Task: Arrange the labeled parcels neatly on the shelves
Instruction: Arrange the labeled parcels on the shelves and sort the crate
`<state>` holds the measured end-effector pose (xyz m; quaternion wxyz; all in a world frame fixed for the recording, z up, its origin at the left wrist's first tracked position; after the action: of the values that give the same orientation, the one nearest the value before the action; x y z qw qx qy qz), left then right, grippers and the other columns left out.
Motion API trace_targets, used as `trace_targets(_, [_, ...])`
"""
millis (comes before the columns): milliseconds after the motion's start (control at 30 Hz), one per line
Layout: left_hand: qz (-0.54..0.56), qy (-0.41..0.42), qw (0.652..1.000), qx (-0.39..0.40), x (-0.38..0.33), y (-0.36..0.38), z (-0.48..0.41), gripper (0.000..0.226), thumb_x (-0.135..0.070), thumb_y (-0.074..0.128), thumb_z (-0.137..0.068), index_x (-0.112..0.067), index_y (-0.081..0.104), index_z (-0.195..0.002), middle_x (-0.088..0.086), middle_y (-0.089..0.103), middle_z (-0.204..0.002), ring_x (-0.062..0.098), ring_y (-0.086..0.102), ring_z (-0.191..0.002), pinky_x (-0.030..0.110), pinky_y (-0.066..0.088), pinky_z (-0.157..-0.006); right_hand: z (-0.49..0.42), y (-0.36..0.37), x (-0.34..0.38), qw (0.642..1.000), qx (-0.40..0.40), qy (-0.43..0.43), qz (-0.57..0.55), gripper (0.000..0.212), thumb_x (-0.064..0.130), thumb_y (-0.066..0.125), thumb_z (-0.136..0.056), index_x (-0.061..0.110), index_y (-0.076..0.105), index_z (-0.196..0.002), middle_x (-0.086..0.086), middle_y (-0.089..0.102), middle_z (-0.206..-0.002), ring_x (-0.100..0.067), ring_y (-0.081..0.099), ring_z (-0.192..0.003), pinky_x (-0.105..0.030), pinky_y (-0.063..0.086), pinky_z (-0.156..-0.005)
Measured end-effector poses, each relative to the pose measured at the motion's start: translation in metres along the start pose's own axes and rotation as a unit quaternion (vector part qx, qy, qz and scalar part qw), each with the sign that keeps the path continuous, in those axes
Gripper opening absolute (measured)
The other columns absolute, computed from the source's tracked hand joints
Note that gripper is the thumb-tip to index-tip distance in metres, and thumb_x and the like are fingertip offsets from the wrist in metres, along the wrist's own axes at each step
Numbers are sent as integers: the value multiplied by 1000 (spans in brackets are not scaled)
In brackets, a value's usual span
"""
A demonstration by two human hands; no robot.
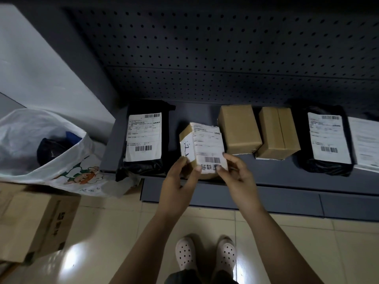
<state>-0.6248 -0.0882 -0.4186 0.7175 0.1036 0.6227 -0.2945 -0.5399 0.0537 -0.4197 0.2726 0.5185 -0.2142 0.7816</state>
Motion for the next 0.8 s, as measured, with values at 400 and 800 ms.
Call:
trace_targets(400, [39, -75, 996, -10, 24, 1, 5, 37, -12, 55, -97, -15, 50, -134, -12, 64, -122, 0, 58, -114, 30, 46, -102, -2, 6, -17, 994, 35, 91, -57, 25, 26, 65, -91, 19, 60, -115, 6, 73, -110, -9, 65, -108, -31, 46, -99])
trace_targets(800, [-109, -11, 986, 122, -51, -38, 51, 48, -52, 45, -96, -33, 43, -140, -16, 53, -137, 5, 46, -129, 36, 40, -107, 67, -17, 35, 984, 22, 83, -157, 40, 20, 69, -83, 20, 53, -119, -13, 71, -114, -24, 67, -108, -36, 50, -97])
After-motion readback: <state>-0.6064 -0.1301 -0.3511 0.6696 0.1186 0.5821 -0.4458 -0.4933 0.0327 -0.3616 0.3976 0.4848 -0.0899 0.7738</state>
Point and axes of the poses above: each hand's wrist, its own z-axis away from the middle knuckle, its own y-axis out of the palm, x = y × z, the point moved 2 cm from there along -z, towards the middle knuckle
